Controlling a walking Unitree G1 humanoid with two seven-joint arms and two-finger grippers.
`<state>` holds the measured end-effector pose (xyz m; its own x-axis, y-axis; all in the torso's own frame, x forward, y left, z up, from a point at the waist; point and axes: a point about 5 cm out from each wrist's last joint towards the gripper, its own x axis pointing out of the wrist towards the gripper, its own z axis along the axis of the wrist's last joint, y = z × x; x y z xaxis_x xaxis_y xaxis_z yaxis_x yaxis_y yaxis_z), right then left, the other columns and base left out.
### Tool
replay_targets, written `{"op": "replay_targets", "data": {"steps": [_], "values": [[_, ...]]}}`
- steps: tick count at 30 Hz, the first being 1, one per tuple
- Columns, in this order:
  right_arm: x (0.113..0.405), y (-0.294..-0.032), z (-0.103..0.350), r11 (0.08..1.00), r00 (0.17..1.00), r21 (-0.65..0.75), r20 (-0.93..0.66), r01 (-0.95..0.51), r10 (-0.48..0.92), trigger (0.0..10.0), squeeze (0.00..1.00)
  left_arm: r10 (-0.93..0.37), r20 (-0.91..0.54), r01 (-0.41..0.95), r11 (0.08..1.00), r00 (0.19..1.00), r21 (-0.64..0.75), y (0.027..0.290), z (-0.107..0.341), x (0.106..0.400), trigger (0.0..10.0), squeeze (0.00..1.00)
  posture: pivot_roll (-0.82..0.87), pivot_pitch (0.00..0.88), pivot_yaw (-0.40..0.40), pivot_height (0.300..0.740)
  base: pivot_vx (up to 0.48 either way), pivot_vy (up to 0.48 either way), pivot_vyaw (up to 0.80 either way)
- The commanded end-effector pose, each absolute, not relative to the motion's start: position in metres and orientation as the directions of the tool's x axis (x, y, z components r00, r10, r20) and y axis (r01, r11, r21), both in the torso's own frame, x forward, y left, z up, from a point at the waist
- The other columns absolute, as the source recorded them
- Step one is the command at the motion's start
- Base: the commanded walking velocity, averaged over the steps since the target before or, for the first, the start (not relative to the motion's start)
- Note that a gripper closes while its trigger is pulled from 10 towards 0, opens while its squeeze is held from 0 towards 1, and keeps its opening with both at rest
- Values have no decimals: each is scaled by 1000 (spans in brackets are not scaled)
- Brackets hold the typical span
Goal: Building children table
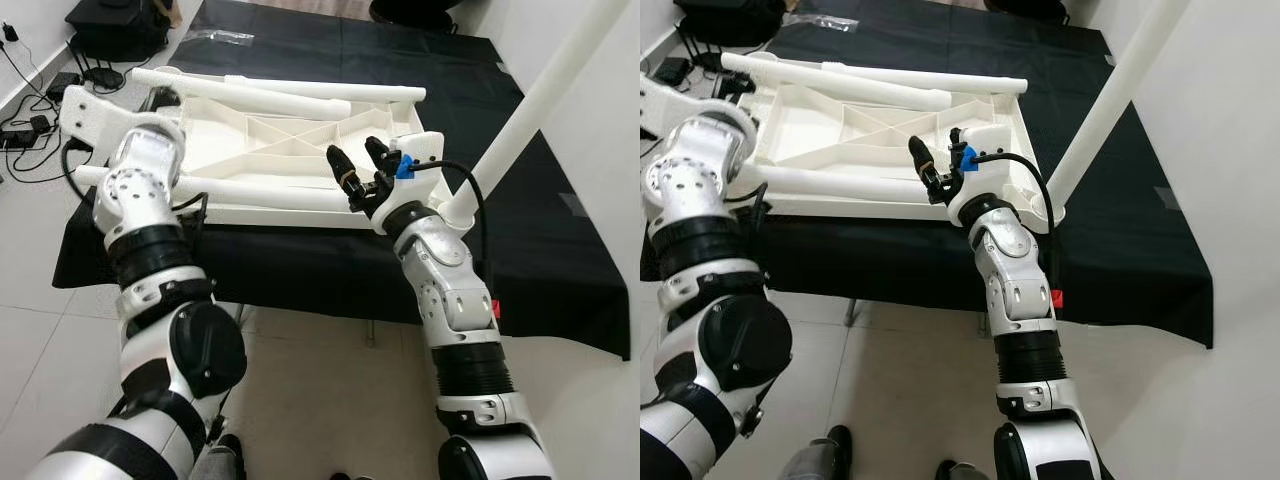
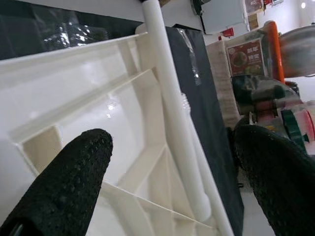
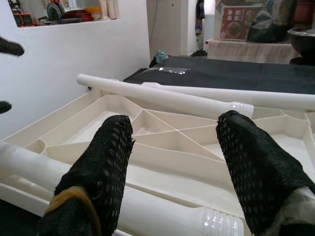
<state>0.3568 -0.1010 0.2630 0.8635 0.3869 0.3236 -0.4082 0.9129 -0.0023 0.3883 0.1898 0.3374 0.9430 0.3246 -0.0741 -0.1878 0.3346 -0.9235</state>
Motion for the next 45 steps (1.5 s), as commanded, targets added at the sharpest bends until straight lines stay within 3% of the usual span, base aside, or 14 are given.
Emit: {"op": "replay_targets", "data": {"steps": [1, 10, 19, 26, 27, 28, 30, 31, 32, 33, 35, 39, 40, 45], "values": [[356, -104, 260, 914, 871, 13, 311, -405, 381, 10000, 0, 309, -82, -179, 301, 948, -937, 183, 341, 390, 10000, 0, 59, 221, -114, 740, 0, 0, 0], [356, -104, 258, 916, 875, 21, 303, -401, 377, 10000, 0, 289, -197, -266, 223, 937, -938, 145, 343, 385, 10000, 0, 58, 218, -114, 740, 0, 0, 0], [356, -105, 256, 919, 880, 15, 296, -394, 372, 10000, 0, 347, -328, -396, 144, 878, -907, 149, 333, 383, 10000, 0, 65, 208, -108, 740, 0, 0, 0], [355, -105, 254, 921, 882, 12, 294, -390, 370, 10000, 0, 306, -141, -261, 398, 942, -880, 154, 363, 393, 10000, 0, 67, 200, -106, 740, 0, 0, 0], [355, -105, 254, 921, 881, 11, 294, -390, 370, 10000, 0, 279, -66, -214, 542, 958, -813, 152, 372, 392, 10000, 0, 68, 199, -105, 740, 0, 0, 0], [355, -105, 254, 921, 881, 11, 294, -390, 370, 10000, 0, 279, -66, -214, 542, 958, -813, 152, 372, 392, 10000, 0, 68, 199, -105, 740, 0, 0, 0], [355, -104, 254, 921, 881, 9, 295, -390, 370, 10000, 0, 179, 94, -96, 819, 979, -566, 150, 387, 386, 10000, 0, 74, 196, -103, 740, 0, 0, 0], [355, -104, 254, 921, 881, 9, 295, -390, 370, 10000, 0, 179, 94, -96, 819, 979, -566, 150, 387, 386, 10000, 0, 74, 196, -103, 740, 0, 0, 0], [355, -105, 254, 921, 881, 10, 295, -389, 369, 10000, 0, 150, 117, -83, 892, 982, -444, 152, 389, 383, 10000, 0, 76, 197, -103, 740, 0, 0, 0], [355, -105, 253, 921, 882, 7, 293, -388, 369, 10000, 0, 38, 159, -9, 984, 987, -178, 154, 391, 380, 10000, 0, 87, 197, -103, 740, 0, 0, 0], [356, -105, 252, 922, 882, 7, 292, -388, 369, 10000, 0, 19, 127, -2, 991, 992, -132, 158, 387, 378, 10000, 0, 89, 197, -101, 740, 0, 0, 0], [355, -104, 251, 921, 882, 9, 292, -389, 370, 10000, 0, -186, 29, 173, 953, 982, 248, 177, 378, 369, 10000, 0, 103, 195, -96, 740, 0, 0, 0], [355, -104, 251, 921, 882, 9, 292, -389, 370, 10000, 0, -186, 29, 173, 953, 982, 248, 177, 378, 369, 10000, 0, 103, 195, -96, 740, 0, 0, 0], [355, -104, 250, 920, 882, 13, 291, -391, 371, 10000, 0, -377, -208, 428, 741, 903, 518, 210, 370, 363, 10000, 0, 116, 204, -91, 740, 0, 0, 0]]}}
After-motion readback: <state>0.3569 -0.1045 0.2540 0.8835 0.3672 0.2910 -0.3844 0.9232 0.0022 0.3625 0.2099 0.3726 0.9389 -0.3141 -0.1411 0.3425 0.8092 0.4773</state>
